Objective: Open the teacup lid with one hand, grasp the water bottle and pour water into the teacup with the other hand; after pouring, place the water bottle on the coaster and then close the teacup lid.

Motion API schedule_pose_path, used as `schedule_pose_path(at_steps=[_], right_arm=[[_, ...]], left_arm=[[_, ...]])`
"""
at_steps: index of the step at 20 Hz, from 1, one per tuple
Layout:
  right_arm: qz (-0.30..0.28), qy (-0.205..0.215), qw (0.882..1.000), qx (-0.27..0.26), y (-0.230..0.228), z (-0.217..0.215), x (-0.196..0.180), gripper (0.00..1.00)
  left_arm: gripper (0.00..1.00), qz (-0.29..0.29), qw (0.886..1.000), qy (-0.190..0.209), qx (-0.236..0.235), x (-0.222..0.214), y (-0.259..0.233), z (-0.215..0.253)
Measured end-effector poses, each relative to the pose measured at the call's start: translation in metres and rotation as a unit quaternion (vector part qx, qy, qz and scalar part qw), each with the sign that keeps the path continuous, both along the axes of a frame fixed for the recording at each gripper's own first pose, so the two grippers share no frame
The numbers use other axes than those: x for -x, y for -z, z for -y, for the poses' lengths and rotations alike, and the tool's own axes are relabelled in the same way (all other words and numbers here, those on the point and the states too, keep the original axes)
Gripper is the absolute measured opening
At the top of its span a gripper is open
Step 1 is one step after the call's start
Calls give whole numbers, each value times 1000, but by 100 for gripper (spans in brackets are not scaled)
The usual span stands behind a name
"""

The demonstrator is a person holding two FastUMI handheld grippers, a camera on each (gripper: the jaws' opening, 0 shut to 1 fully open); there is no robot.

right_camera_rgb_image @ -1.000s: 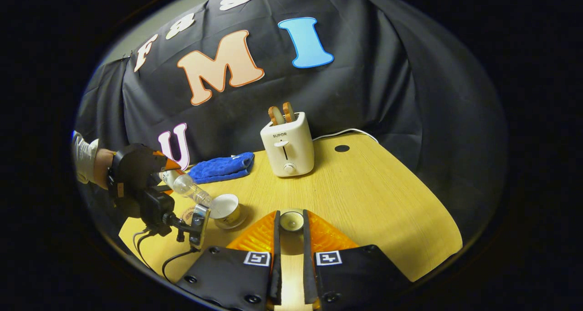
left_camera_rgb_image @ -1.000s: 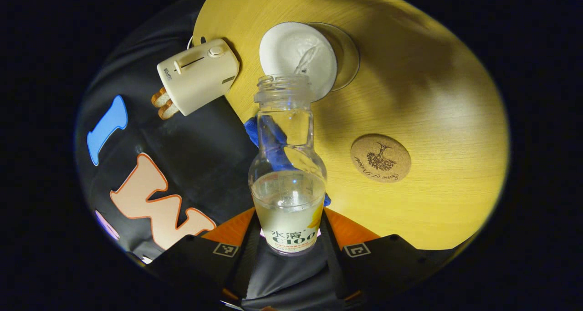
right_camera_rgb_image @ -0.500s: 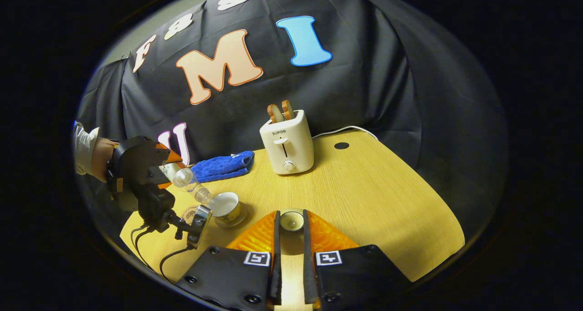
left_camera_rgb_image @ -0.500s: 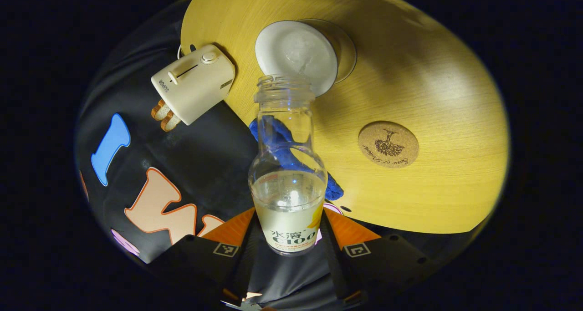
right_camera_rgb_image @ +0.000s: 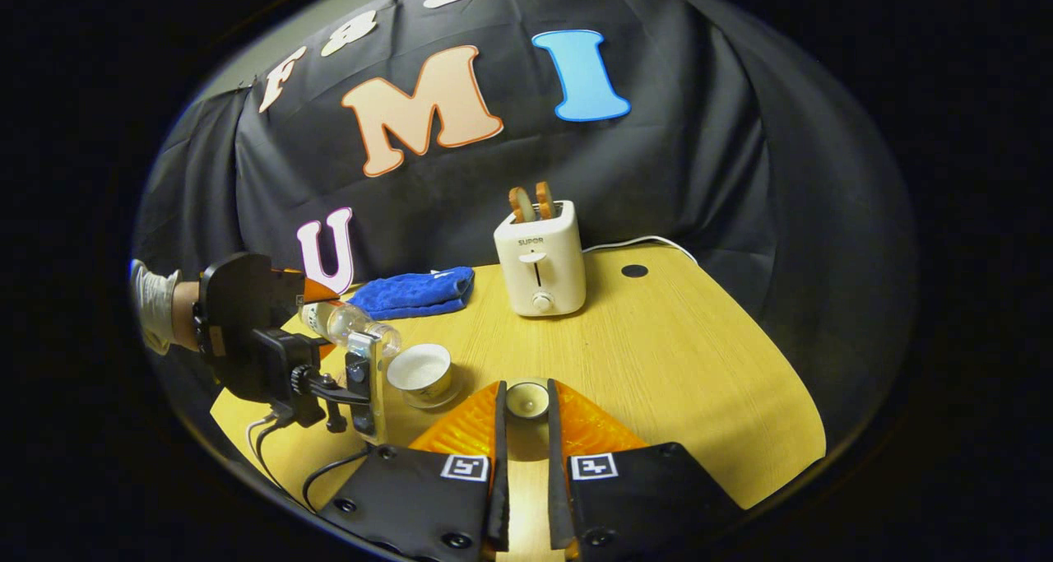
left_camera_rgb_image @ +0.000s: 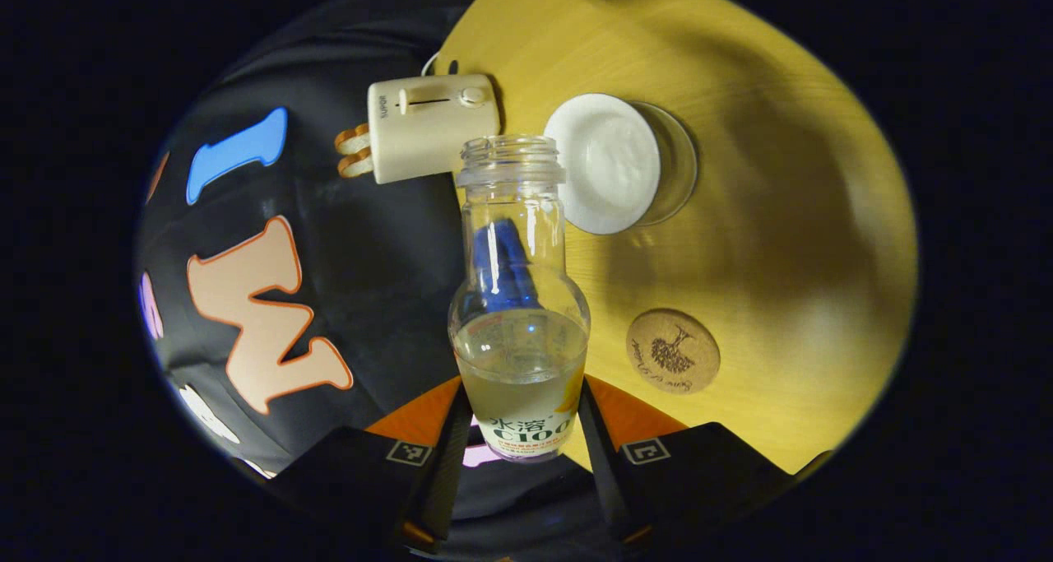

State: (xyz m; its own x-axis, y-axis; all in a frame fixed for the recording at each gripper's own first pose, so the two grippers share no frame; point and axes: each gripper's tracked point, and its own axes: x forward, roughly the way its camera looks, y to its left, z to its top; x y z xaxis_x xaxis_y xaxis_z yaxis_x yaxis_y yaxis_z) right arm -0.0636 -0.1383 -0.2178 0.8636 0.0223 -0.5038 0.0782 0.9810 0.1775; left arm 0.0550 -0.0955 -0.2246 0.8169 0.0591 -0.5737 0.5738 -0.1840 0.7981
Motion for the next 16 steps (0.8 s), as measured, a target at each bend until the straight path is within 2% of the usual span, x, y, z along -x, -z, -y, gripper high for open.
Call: schedule_pose_path(at_steps=[1, 4, 7, 8, 9, 11, 12, 13, 16], right_arm=[[-2, -5, 1000, 4, -2, -5, -1, 25], [-6, -19, 1000, 17, -6, -19, -6, 22], [-11, -29, 999, 30, -9, -32, -8, 22], [-12, -32, 999, 34, -12, -35, -9, 25], [-13, -34, 999, 37, -13, -39, -10, 22], [-18, -38, 998, 42, -15, -48, -12, 25], [-21, -40, 998, 44, -16, -52, -13, 22], [-24, -41, 998, 46, -16, -56, -14, 25], [-31, -47, 997, 55, -18, -69, -16, 22]], left_arm=[[68, -1, 1000, -11, 27, 1, 4, 0], [68, -8, 991, -52, 127, 5, 15, 1], [68, -13, 972, -86, 217, 7, 21, 0], [66, -14, 965, -90, 248, 8, 21, 2], [68, -12, 955, -104, 277, 7, 22, 1], [68, -1, 932, -122, 341, 7, 20, 0], [68, 2, 919, -131, 373, 7, 18, -1], [68, 0, 904, -144, 403, 10, 18, -3], [68, -21, 850, -185, 493, 12, 30, 4]])
